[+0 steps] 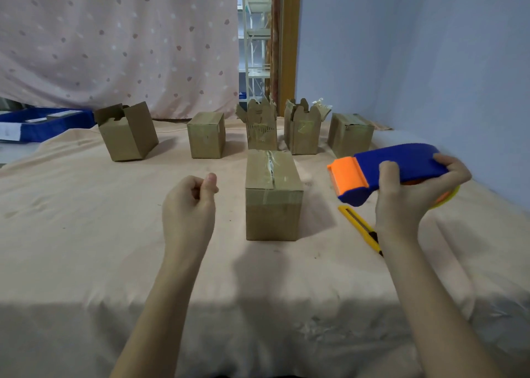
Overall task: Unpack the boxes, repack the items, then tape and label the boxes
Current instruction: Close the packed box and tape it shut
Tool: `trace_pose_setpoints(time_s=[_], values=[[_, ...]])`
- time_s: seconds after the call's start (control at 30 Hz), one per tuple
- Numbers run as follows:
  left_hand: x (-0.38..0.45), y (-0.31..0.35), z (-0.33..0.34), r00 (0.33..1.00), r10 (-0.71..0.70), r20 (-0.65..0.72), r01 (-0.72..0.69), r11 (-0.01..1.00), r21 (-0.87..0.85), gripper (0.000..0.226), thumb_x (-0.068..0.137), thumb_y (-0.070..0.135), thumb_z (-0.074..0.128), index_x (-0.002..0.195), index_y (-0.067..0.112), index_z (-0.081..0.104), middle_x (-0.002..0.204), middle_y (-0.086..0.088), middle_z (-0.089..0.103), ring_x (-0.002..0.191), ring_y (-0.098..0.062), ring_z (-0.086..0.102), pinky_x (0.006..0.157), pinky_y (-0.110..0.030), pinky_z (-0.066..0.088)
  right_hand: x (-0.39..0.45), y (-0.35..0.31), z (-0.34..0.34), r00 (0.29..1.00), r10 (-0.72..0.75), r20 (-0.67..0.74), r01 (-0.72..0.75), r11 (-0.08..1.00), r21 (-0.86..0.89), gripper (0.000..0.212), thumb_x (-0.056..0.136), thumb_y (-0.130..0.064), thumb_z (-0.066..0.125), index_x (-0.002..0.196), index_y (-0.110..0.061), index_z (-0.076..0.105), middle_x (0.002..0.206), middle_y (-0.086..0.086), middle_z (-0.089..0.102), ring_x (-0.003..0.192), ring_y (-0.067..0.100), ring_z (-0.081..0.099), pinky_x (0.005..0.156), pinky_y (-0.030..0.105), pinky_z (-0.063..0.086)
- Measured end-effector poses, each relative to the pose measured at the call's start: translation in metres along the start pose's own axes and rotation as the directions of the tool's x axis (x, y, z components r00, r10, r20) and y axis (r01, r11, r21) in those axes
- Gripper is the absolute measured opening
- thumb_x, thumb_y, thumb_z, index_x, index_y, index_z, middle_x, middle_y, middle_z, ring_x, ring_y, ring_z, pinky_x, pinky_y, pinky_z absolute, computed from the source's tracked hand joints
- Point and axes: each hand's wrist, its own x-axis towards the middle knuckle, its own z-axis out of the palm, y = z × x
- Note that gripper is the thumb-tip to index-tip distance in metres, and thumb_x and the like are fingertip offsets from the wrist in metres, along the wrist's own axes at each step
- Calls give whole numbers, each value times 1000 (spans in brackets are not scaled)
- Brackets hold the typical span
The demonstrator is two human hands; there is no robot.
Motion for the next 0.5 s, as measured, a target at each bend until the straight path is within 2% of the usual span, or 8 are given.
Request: trace_pose_setpoints(time_s=[0.1, 0.17, 0.23, 0.37, 0.5], values=[[13, -5, 2, 992, -62, 108, 60, 998, 18, 36, 96, 35, 52, 70, 13, 63, 54, 3, 57, 53, -14, 54, 62, -33, 44, 0, 2, -3, 978, -134, 157, 155, 980, -129, 61, 68, 2, 67, 111, -14, 27, 115, -8, 31, 100, -7, 49, 65, 11, 47], [19, -9, 4, 978, -113, 175, 109, 994, 32, 39, 92, 44, 56, 66, 16, 66, 48, 4, 58, 52, -12, 53, 63, -33, 45, 2, 2, -2, 967, -148, 206, 180, 972, -149, 65, 68, 6, 70, 113, -11, 26, 115, -10, 31, 104, -10, 48, 65, 9, 47], [24, -14, 6, 967, -137, 214, 132, 991, 37, 41, 88, 48, 59, 64, 16, 67, 47, 7, 59, 52, -10, 52, 63, -33, 44, 6, 2, 0, 959, -153, 240, 195, 967, -162, 66, 68, 7, 72, 113, -15, 27, 116, -13, 32, 103, -11, 48, 66, 10, 48], [32, -16, 15, 966, -136, 221, 131, 991, 38, 38, 90, 44, 60, 63, 17, 66, 45, 8, 56, 50, -9, 48, 58, -28, 36, 12, 5, 7, 935, -144, 324, 216, 957, -196, 63, 68, -9, 72, 111, -24, 29, 115, -18, 33, 99, 11, 52, 66, 16, 49], [36, -16, 23, 962, -134, 237, 122, 990, 66, 38, 90, 44, 59, 65, 17, 66, 50, 6, 57, 53, -11, 49, 58, -28, 34, 17, 9, 9, 922, -96, 376, 222, 925, -308, 67, 67, -13, 72, 121, -5, 33, 111, -17, 36, 91, 7, 51, 62, 15, 47]])
